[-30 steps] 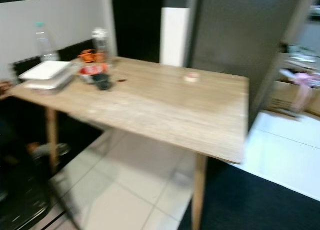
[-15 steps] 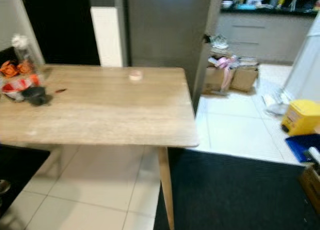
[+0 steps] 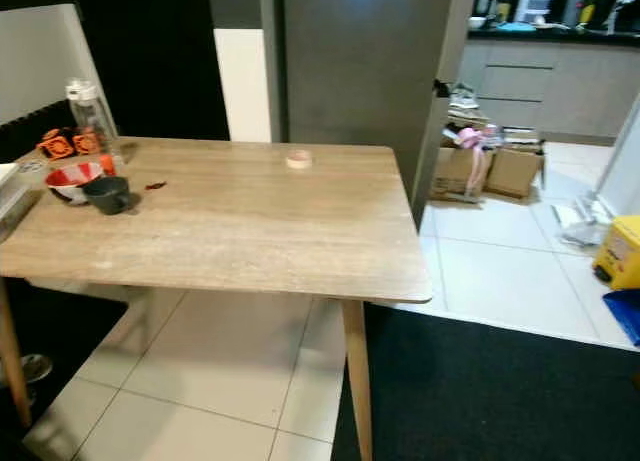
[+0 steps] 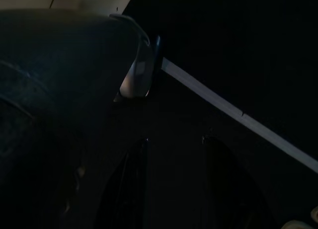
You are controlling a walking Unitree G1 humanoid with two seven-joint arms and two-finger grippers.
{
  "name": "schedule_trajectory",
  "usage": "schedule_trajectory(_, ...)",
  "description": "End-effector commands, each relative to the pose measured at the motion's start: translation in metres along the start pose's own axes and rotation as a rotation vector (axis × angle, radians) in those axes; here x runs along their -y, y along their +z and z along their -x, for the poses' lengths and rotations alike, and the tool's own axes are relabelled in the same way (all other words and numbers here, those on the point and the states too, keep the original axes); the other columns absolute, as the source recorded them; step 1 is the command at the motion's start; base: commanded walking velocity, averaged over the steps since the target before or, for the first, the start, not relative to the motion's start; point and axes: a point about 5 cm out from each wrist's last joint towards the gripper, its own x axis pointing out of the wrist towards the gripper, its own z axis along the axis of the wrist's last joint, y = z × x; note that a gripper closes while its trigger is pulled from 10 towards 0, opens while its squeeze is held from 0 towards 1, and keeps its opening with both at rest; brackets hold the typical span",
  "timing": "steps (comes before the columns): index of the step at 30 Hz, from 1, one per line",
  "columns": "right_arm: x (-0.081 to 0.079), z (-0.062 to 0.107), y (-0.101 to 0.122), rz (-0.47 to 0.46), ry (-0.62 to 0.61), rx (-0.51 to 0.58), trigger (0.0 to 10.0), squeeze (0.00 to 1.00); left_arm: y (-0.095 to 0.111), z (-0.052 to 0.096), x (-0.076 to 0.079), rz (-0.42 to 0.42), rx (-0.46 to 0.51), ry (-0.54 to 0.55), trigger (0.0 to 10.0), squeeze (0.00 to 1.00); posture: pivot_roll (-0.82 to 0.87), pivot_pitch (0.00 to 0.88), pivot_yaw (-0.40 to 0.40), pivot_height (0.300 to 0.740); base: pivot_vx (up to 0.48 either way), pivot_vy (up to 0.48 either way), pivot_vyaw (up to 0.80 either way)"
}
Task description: Restocking fridge
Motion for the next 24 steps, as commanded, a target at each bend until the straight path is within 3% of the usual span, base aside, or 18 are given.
schedule_trajectory(1,0.0012,0.0003,-0.0009,0.018,-0.007,-0.003,10.0,0.0,0.0012,0.0004,-0.0034,-0.014,-0.001,0.009,10.0,0.0,-0.09,0.0,0.027,0.74,0.0,0.0,0.0)
schedule_trajectory(18,0.0051,0.0008,0.002,0.037,-0.035,0.001,10.0,0.0,0.002,0.0,-0.0035,0.058,0.013,0.055,10.0,0.0,-0.06,0.0,0.013,0.74,0.0,0.0,0.0)
schedule_trajectory(24,0.0085,0.0014,0.0036,0.068,-0.053,0.009,10.0,0.0,0.0037,0.0018,-0.0113,0.074,0.037,0.061,10.0,0.0,-0.06,0.0,0.003,0.74,0.0,0.0,0.0)
